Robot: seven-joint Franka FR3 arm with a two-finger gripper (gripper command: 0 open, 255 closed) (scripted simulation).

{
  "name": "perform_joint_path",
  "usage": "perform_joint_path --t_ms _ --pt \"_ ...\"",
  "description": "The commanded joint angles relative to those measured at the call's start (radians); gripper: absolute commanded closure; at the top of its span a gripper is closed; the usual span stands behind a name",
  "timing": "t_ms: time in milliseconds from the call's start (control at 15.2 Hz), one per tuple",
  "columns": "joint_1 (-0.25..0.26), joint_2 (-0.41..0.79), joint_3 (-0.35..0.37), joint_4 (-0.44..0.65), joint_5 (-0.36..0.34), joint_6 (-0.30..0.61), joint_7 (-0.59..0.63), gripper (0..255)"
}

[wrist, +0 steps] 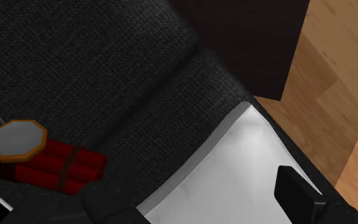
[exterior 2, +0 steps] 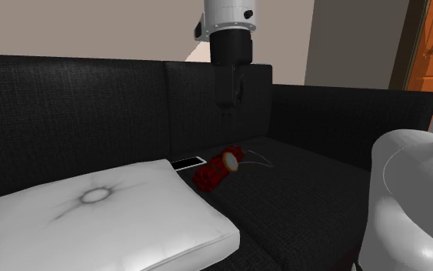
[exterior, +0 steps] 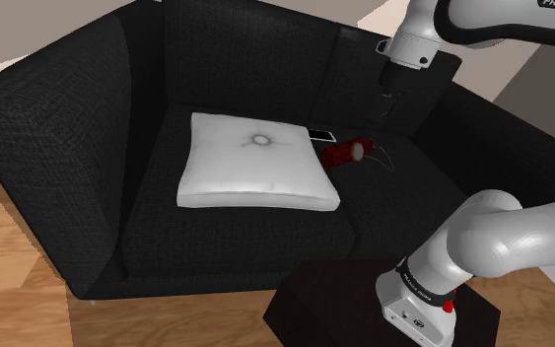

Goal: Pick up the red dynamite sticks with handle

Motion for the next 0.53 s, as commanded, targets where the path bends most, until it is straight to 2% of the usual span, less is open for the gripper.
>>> perform_joint_path --t_ms 0,462 --pt "0.000 0.000 0.000 0.000 0.000 0.000 0.000 0" --pt "-0.061 0.013 -0.123 -0.114 -0.120 0.137 -0.168 0"
